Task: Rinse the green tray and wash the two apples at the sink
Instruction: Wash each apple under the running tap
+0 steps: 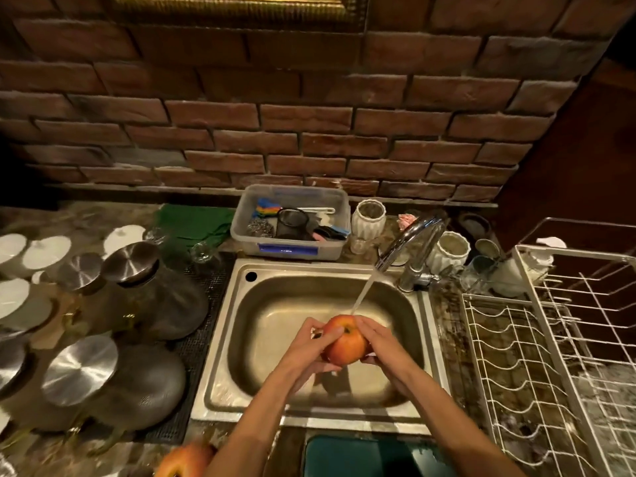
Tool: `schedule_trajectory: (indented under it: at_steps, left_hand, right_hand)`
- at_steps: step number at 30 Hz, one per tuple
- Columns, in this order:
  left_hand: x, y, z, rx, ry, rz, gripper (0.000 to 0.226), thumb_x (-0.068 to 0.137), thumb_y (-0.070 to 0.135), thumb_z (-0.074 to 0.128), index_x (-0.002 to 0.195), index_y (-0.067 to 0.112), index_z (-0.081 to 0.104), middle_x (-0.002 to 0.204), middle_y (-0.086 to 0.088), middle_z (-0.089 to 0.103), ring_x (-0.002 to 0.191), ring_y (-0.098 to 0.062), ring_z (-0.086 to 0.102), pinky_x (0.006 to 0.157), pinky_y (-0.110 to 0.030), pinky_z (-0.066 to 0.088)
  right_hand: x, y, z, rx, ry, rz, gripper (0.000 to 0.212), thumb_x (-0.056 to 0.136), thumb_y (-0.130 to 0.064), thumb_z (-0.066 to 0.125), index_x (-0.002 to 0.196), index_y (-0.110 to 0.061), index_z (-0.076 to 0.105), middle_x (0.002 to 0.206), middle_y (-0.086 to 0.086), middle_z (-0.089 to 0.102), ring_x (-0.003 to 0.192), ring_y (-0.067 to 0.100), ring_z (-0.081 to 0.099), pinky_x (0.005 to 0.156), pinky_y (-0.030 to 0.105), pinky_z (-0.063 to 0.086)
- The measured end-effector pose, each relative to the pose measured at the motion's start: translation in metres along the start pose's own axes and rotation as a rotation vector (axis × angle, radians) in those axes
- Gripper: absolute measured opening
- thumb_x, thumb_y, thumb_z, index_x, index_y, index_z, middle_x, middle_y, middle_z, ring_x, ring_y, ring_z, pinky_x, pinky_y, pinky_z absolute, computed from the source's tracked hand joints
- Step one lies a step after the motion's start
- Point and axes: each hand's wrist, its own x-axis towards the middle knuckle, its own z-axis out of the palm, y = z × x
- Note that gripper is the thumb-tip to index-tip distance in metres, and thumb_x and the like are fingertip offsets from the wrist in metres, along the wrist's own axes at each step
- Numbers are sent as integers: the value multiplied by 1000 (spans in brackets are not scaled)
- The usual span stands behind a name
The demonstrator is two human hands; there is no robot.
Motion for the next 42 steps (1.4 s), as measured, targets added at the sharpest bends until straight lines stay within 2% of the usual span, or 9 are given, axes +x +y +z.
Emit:
schedule_trajectory:
  at_steps: [5,9,12,18,21,24,31,37,42]
  left_hand:
    - [41,11,8,-35,-42,-14,56,68,38,87,116,30,62,132,-11,55,112,-34,64,74,-45,63]
    - [61,15,19,-59,-49,-78,52,91,32,70,139,35,52,141,-3,50,126,-29,55,92,-54,57]
    - [75,15,22,-37,-67,-46,32,97,40,59,129,37,58,140,-4,52,122,-27,56,97,-57,52]
    - [78,-3,30,201,90,132,54,87,63,58,138,51,43,141,1,45,117,-18,56,87,-39,61]
    - [73,-11,35,295,130,185,59,69,86,52,124,72,37,127,6,36,115,-14,50,90,-42,60]
    - [69,-14,36,366,130,212,37,87,67,50,115,81,29,123,4,35,116,-16,50,94,-45,58]
    - [72,-1,47,21,186,-3,28,98,50,49,119,34,55,127,-13,59,108,-30,64,77,-55,62]
    - [75,9,30,-228,10,-307,49,92,57,56,126,21,62,127,-20,62,113,-41,63,84,-65,55]
    - [73,1,38,-180,-14,-199,34,86,49,68,112,28,62,125,-11,60,108,-36,65,69,-55,60]
  right_hand:
    - [32,6,-8,260,11,24,29,99,-46,50,122,-35,65,125,0,66,113,19,63,74,30,58]
    - [58,26,-7,582,-9,21,37,97,-26,55,134,-24,54,137,8,58,119,24,61,80,38,59]
    - [73,31,-3,694,5,26,42,88,-19,58,128,-31,55,135,5,57,115,25,61,76,36,60]
    - [83,27,13,408,248,-30,24,104,-27,45,124,-30,59,127,12,63,114,30,64,96,52,55]
    - [80,17,17,513,326,5,19,101,-32,53,112,-24,67,112,12,71,99,26,70,79,39,61]
    - [77,9,13,559,325,72,24,98,-34,58,107,-15,70,100,13,73,90,25,71,77,38,60]
    - [68,21,7,47,202,-92,30,103,-35,47,132,-27,54,125,3,64,113,20,64,98,44,55]
    - [49,34,-6,-65,60,-296,37,97,-38,57,133,-29,55,128,-7,56,118,10,58,95,29,55]
    - [49,38,2,114,150,-176,44,94,-42,60,137,-33,56,128,-4,64,115,15,65,95,39,58]
